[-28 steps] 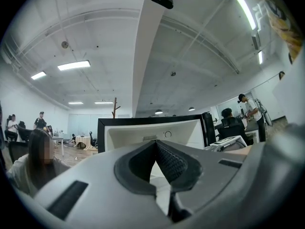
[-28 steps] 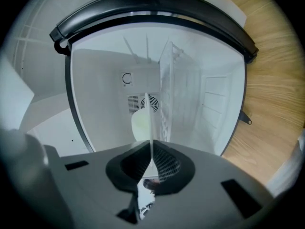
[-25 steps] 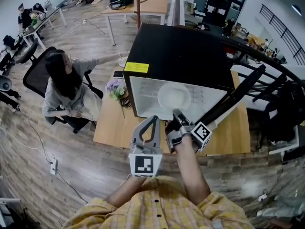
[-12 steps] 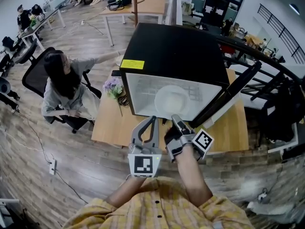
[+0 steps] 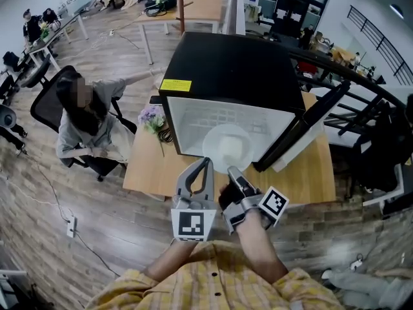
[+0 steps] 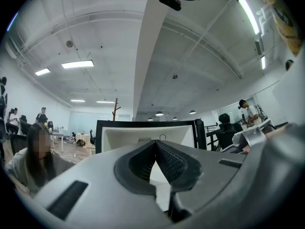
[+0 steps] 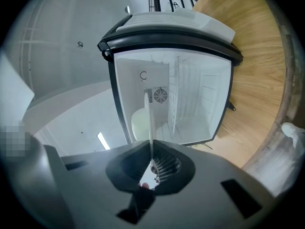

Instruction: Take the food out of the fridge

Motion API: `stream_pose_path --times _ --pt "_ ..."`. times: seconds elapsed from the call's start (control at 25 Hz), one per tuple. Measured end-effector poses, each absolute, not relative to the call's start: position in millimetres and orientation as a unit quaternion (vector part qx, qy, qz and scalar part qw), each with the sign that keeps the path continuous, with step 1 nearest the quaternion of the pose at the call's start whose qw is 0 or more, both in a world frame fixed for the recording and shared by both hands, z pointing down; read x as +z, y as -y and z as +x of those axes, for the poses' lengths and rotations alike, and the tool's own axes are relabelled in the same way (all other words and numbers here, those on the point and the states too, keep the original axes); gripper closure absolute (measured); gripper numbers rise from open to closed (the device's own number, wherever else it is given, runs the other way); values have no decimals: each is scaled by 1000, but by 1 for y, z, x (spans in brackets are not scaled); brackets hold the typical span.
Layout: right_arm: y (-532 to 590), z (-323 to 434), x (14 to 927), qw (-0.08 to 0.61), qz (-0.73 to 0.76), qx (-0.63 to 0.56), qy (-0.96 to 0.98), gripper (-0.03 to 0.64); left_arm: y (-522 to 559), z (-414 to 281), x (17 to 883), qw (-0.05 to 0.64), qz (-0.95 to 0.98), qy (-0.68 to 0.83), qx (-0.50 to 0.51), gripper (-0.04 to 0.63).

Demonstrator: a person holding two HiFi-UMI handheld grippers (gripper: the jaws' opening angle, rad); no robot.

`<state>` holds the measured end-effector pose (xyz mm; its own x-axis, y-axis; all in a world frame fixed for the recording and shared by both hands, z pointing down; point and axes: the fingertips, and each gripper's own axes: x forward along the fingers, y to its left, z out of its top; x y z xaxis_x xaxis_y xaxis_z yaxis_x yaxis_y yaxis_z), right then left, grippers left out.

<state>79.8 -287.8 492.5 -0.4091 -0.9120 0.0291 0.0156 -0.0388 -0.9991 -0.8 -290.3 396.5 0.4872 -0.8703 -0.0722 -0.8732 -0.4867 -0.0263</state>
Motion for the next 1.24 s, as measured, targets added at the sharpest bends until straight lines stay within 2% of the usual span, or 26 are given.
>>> stream_pose_path --times 1.24 --pt "267 77 473 372 -376 -592 -608 598 268 -2 401 24 -858 -513 20 588"
